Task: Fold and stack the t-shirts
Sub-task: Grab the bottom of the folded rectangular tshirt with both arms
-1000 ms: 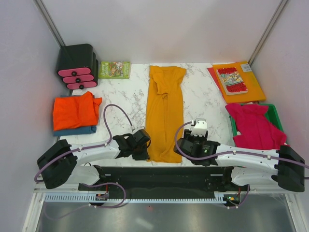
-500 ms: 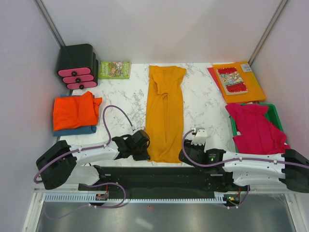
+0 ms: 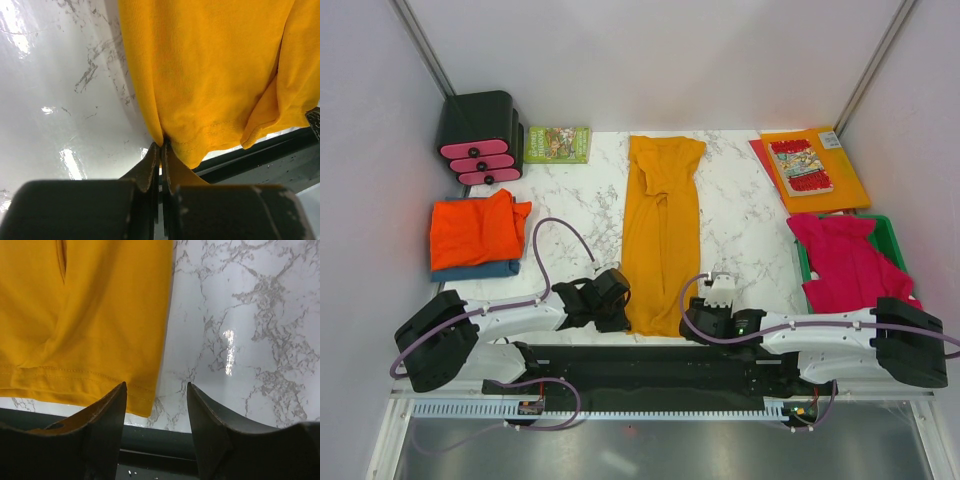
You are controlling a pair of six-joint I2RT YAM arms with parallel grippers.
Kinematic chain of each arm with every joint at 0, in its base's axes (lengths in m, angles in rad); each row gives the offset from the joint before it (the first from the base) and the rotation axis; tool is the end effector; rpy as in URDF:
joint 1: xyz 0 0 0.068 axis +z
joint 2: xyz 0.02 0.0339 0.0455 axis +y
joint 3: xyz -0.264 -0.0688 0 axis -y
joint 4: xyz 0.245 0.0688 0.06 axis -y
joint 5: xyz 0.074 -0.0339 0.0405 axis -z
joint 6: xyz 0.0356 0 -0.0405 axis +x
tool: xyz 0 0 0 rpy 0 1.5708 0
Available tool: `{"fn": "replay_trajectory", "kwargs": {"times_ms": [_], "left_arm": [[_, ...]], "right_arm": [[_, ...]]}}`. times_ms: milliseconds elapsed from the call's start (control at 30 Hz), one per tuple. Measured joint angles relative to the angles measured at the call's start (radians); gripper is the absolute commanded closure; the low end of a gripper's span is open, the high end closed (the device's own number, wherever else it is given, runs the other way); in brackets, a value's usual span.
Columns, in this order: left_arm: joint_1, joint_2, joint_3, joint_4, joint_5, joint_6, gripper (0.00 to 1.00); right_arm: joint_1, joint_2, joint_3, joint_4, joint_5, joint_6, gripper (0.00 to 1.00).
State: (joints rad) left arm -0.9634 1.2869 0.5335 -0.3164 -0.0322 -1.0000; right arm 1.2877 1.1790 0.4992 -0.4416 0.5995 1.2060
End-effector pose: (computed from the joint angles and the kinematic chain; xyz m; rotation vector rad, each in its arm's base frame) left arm 0.1256 -0.1787 0.1470 -0.0624 2.7812 -0.5669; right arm 0.0730 0.1791 0.1570 0.0721 2.4285 0.2867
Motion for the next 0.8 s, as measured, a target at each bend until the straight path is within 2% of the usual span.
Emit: {"fn": "replay_trajectory", "kwargs": {"times_ms": [267, 500, 600, 700, 800], "left_arm": [[-0.003, -0.014, -0.011, 0.008, -0.005, 0.000, 0.98], [-0.008, -0.029, -0.020, 0.003, -0.016, 0.000, 0.98], [-0.008, -0.035, -0.024, 0.000, -0.018, 0.000, 0.98], [-0.009, -0.040, -0.027, -0.001, -0.019, 0.000, 0.98], [-0.010, -0.043, -0.028, -0.001, -0.019, 0.000, 0.98]], "right_arm": [[0.000, 0.010, 0.000, 0.000, -0.031, 0.044, 0.50], [0.000, 0.034, 0.001, 0.000, -0.046, 0.087, 0.63], [0.000, 0.040, 0.002, -0.003, -0.044, 0.104, 0.76], [0.000, 0.045, 0.003, -0.009, -0.047, 0.127, 1.00], [0.000, 0.046, 0.003, -0.012, -0.050, 0.151, 1.00]]}}
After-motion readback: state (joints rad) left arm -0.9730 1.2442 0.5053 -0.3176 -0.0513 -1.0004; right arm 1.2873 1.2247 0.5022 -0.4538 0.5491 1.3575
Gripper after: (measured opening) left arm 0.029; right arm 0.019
